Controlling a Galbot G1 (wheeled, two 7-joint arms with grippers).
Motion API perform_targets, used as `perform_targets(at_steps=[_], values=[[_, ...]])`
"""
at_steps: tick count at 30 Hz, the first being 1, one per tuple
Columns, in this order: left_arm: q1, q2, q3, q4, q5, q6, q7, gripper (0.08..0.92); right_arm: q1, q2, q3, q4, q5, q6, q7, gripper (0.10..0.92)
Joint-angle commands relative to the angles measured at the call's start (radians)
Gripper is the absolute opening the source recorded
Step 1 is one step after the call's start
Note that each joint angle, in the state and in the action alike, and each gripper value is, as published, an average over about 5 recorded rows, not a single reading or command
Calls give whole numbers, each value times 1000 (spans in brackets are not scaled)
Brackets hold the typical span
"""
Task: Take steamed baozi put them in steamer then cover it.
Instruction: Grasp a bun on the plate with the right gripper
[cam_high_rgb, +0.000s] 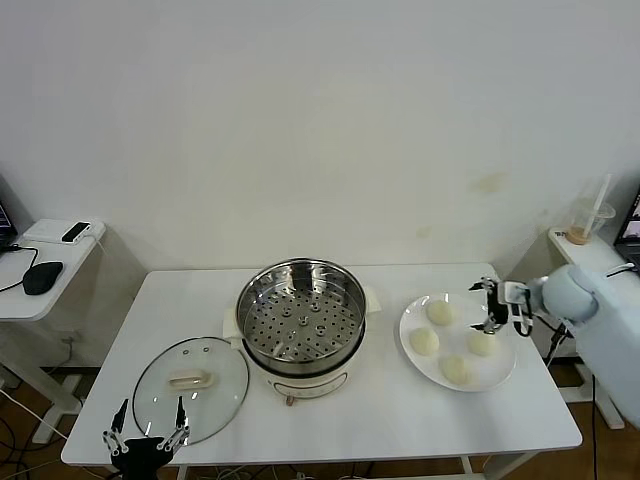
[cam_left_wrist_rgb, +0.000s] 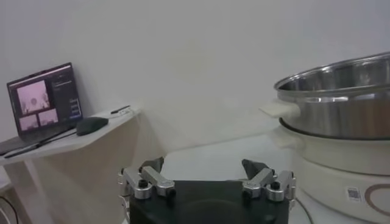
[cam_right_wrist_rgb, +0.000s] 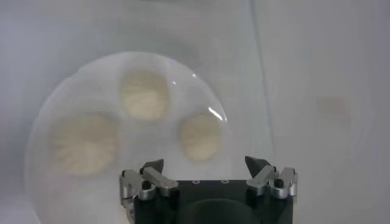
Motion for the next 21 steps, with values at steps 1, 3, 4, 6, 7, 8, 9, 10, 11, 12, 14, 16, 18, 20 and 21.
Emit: perform_targets(at_steps=[1,3,4,6,7,8,9,10,11,12,14,16,18,20,21], values=[[0,1,-1,0,1,1,2,823,195,171,-181,-293,-98,57,-55,823],[1,2,-5,-6,1,3,3,823,189,195,-173,-310,-110,55,-47,823],[3,3,-8,-10,1,3,4,823,186,207,-171,-316,-117,54,-42,823],[6,4,-16,-16,0,3,7,823,182,226,-170,-324,-134,55,-36,823],[7,5,-19,-18,0,2,8,823,181,234,-170,-327,-139,54,-32,823],[7,5,-23,-19,-1,2,9,823,180,243,-170,-331,-145,54,-30,823],[8,6,-26,-19,-1,3,10,823,181,250,-170,-335,-151,53,-28,823],[8,7,-28,-20,-1,3,10,823,181,257,-170,-340,-158,53,-25,823],[8,8,-29,-20,-1,3,11,823,182,262,-169,-345,-165,53,-23,823],[8,7,-31,-21,-2,4,11,823,182,268,-168,-351,-172,54,-20,823],[9,6,-32,-24,-2,4,11,823,184,277,-167,-363,-182,54,-14,823],[9,4,-31,-25,-2,3,11,823,185,285,-167,-372,-190,55,-11,823],[11,2,-31,-25,-2,3,11,823,183,293,-165,-381,-198,55,-9,823],[12,1,-31,-26,-2,3,11,823,182,301,-162,-392,-209,55,-7,823],[12,1,-32,-27,-2,3,11,823,181,306,-159,-398,-216,55,-6,823]])
